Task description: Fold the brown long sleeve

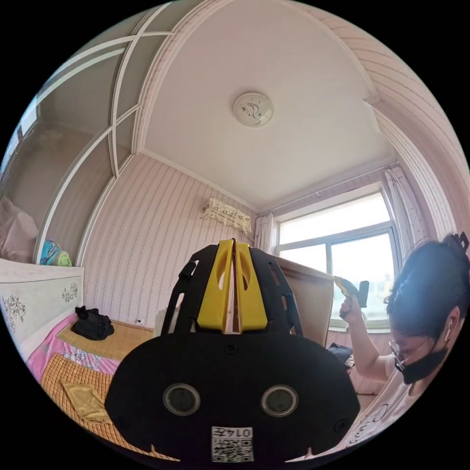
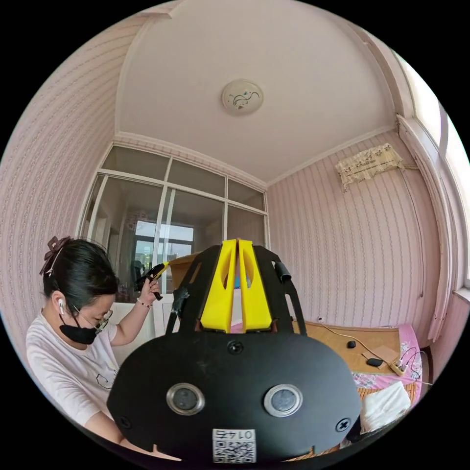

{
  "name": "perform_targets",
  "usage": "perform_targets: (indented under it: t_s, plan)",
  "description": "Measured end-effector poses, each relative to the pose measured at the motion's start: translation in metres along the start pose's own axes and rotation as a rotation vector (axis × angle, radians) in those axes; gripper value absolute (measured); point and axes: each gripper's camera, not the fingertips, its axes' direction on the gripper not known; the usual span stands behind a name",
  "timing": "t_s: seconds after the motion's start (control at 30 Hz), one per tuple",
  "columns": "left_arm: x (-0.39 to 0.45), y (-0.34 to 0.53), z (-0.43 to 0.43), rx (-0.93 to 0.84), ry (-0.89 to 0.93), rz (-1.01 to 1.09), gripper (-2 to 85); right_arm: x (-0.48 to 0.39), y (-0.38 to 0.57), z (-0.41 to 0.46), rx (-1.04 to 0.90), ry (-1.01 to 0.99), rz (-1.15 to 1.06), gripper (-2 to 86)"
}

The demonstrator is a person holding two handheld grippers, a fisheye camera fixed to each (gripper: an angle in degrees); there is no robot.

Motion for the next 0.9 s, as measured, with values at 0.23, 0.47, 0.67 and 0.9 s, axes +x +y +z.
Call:
perform_targets:
  t_s: [0.23,0.47,0.67,0.9]
  plan:
    - [-0.072,0.058,0.136,-0.382,-0.265,-0.104,-1.0,0.089,0.040,0.133,-0.520,0.359,0.117,0.1]
    - [-0.099,0.073,0.207,-0.380,-0.315,-0.188,-1.0,0.152,0.032,0.183,-0.325,0.329,0.276,0.1]
    - [-0.056,0.041,0.206,-0.251,-0.267,0.074,-1.0,0.093,-0.027,0.188,-0.171,0.247,-0.008,0.1]
    - [-0.114,0.224,0.184,-0.642,-0.319,0.048,-1.0,0.113,0.178,0.184,-0.496,0.237,0.154,0.2]
